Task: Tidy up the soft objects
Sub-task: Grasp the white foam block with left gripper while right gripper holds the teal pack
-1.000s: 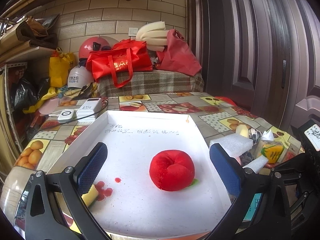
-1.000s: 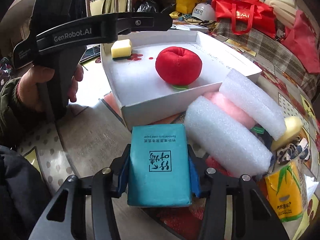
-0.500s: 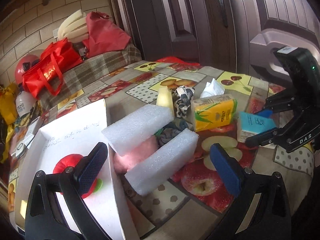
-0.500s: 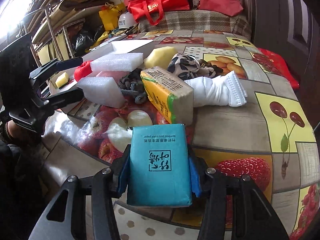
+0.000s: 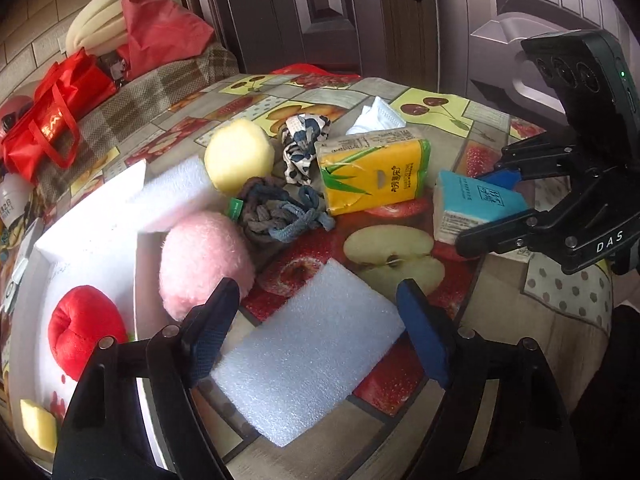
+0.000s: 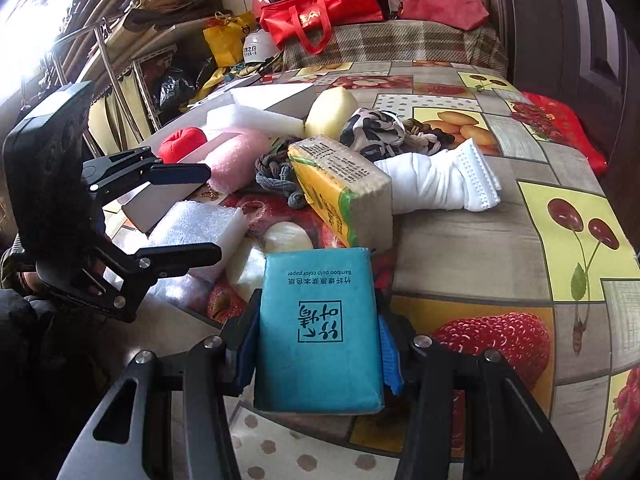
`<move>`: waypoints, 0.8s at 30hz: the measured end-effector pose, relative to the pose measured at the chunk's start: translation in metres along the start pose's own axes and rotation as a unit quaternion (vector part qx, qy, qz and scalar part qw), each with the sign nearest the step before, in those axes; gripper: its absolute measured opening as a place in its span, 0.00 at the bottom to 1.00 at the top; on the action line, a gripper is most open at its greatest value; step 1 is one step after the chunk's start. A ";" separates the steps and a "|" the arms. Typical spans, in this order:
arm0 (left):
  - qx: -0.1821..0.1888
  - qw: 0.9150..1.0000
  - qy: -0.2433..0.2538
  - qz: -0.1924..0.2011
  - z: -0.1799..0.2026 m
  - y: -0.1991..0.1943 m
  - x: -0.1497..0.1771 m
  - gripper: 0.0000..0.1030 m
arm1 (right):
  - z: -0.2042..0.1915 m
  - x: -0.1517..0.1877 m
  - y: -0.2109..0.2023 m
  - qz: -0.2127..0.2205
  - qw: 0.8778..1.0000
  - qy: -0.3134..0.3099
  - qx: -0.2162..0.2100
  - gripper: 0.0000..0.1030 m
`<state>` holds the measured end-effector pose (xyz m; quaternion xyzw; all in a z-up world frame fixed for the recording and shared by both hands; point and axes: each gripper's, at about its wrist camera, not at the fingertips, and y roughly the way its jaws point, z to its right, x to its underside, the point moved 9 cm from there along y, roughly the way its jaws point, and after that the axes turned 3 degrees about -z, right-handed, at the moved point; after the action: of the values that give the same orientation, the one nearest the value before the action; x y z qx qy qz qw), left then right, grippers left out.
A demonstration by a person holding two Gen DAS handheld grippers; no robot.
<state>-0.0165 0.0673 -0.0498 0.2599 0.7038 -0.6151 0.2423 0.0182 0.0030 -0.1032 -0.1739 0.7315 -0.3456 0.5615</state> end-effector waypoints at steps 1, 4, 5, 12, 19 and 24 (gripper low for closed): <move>0.007 1.000 0.003 0.000 0.002 -0.001 0.000 0.79 | 0.000 0.000 0.000 0.000 1.000 0.002 -0.003 0.49; 0.017 0.999 0.030 -0.012 0.009 -0.001 0.002 0.79 | 0.001 -0.001 -0.001 0.001 1.000 0.007 -0.010 0.49; 0.025 0.999 0.038 -0.024 0.011 0.001 0.004 0.79 | 0.001 -0.001 0.000 0.001 1.000 0.007 -0.011 0.49; 0.089 0.994 0.010 -0.064 0.019 0.007 0.013 0.80 | 0.001 0.000 -0.001 0.003 1.000 0.011 -0.016 0.49; 0.091 0.992 0.040 -0.077 0.030 -0.006 0.037 0.80 | 0.001 0.000 -0.002 0.003 1.000 0.012 -0.018 0.49; 0.084 0.993 0.030 -0.079 0.027 -0.007 0.039 0.80 | 0.002 0.001 -0.002 0.002 1.000 0.010 -0.015 0.49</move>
<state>-0.0496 0.0426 -0.0736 0.2415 0.6750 -0.6811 0.1488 0.0193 0.0009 -0.1027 -0.1775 0.7424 -0.3349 0.5524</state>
